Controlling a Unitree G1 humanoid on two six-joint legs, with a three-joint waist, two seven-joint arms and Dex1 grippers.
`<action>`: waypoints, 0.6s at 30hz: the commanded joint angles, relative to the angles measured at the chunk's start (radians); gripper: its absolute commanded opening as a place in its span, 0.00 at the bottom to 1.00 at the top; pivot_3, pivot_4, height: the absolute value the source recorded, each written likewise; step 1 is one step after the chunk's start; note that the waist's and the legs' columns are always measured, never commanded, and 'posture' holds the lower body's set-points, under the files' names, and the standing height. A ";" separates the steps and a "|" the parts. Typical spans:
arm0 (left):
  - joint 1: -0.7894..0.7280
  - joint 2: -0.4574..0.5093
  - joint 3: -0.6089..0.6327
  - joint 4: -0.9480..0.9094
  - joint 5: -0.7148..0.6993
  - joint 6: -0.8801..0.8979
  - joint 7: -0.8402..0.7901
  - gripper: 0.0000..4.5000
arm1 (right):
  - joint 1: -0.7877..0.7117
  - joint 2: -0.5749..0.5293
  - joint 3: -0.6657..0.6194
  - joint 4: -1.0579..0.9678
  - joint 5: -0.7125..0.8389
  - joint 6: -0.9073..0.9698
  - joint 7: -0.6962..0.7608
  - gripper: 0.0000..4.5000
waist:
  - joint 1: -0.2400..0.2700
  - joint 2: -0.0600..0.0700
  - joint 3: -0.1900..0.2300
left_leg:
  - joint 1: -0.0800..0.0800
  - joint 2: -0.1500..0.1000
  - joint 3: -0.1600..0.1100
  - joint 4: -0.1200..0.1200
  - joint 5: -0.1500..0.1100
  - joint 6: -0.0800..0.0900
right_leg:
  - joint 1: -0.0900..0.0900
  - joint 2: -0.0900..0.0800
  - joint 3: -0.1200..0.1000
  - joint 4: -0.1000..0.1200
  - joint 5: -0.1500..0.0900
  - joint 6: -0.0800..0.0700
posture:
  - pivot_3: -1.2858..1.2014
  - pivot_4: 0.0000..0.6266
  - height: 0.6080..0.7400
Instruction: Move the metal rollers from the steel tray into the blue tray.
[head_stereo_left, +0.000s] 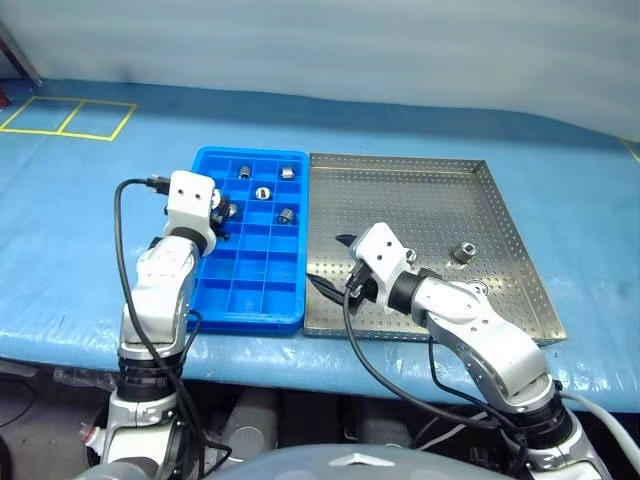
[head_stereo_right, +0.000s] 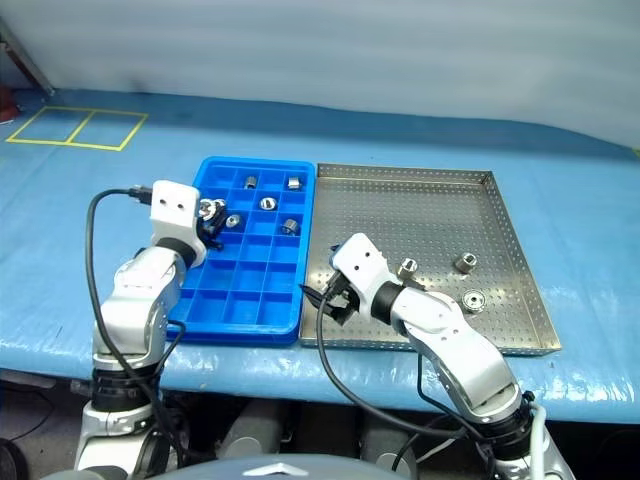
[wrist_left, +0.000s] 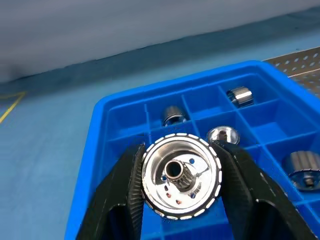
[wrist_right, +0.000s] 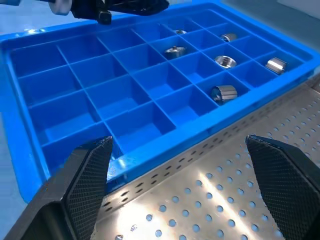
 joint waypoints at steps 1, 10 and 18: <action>0.007 -0.003 0.010 -0.061 0.014 0.003 0.035 0.40 | -0.017 0.000 -0.002 -0.002 0.001 -0.033 0.024 1.00 | 0.009 0.000 0.000 | 0.000 0.000 0.000 0.000 0.000 0.000 | 0.000 0.000 0.000 0.000 0.000 0.000 | 0.64 0.24 1.00; 0.011 -0.007 -0.006 0.030 0.011 -0.015 0.071 0.40 | -0.014 0.013 -0.003 0.000 -0.009 -0.039 0.030 1.00 | 0.038 0.000 0.000 | 0.000 0.000 0.000 -0.001 0.000 0.000 | 0.000 -0.001 -0.001 0.000 -0.001 -0.001 | 0.63 0.24 1.00; 0.006 0.000 -0.040 0.099 0.014 -0.025 0.054 0.40 | 0.036 0.020 -0.030 -0.041 -0.005 -0.028 -0.007 1.00 | 0.034 0.000 0.000 | -0.001 0.001 0.000 -0.001 0.000 0.000 | -0.001 -0.002 -0.001 -0.001 -0.001 -0.002 | 0.62 0.24 1.00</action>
